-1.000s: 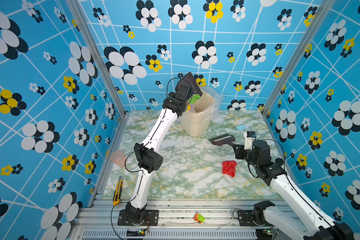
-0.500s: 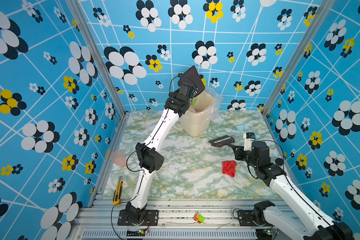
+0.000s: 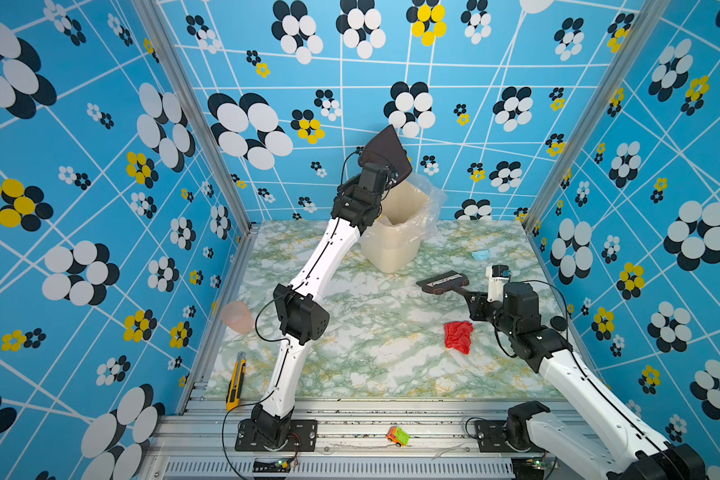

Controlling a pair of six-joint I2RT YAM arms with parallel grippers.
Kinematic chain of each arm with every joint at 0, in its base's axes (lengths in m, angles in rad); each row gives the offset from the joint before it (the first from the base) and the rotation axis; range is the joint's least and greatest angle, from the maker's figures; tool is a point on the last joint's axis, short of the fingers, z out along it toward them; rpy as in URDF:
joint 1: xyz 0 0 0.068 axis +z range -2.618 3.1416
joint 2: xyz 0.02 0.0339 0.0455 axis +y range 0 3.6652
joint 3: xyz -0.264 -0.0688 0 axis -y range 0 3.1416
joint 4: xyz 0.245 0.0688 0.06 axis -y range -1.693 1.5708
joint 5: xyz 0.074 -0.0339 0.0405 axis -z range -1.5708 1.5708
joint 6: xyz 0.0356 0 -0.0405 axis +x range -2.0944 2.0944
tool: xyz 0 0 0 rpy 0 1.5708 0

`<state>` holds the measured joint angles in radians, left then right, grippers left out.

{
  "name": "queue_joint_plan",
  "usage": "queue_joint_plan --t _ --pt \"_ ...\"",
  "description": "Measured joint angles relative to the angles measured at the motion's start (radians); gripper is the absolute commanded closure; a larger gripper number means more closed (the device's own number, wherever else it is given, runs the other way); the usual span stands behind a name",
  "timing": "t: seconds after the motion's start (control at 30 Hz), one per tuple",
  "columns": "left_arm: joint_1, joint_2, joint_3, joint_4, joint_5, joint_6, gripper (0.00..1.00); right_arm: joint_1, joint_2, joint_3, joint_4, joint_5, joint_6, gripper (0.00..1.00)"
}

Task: Sweep away the paper scraps from the table
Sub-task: 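Tilt the dustpan over the cream bin with the left gripper to dump scraps, then lower the empty dustpan with the left gripper while the right brush taps the bin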

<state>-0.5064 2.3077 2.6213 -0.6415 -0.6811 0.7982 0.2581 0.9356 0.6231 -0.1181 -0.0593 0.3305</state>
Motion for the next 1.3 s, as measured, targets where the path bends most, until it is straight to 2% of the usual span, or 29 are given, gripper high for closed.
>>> queue_joint_plan --t 0.17,0.43,0.9,1.3 --pt "0.003 0.000 0.000 0.000 0.008 -0.010 1.00 0.000 0.000 0.000 0.001 -0.003 0.000 1.00" --pt "0.023 -0.010 0.000 -0.047 0.066 -0.093 1.00 0.000 -0.003 0.000 0.003 -0.008 0.000 1.00" --pt "0.038 -0.170 -0.008 -0.306 0.194 -0.302 1.00 0.000 -0.003 0.000 0.003 -0.035 -0.001 1.00" --pt "0.055 -0.484 -0.419 -0.385 0.306 -0.513 1.00 0.000 -0.006 0.029 0.005 -0.067 -0.013 1.00"
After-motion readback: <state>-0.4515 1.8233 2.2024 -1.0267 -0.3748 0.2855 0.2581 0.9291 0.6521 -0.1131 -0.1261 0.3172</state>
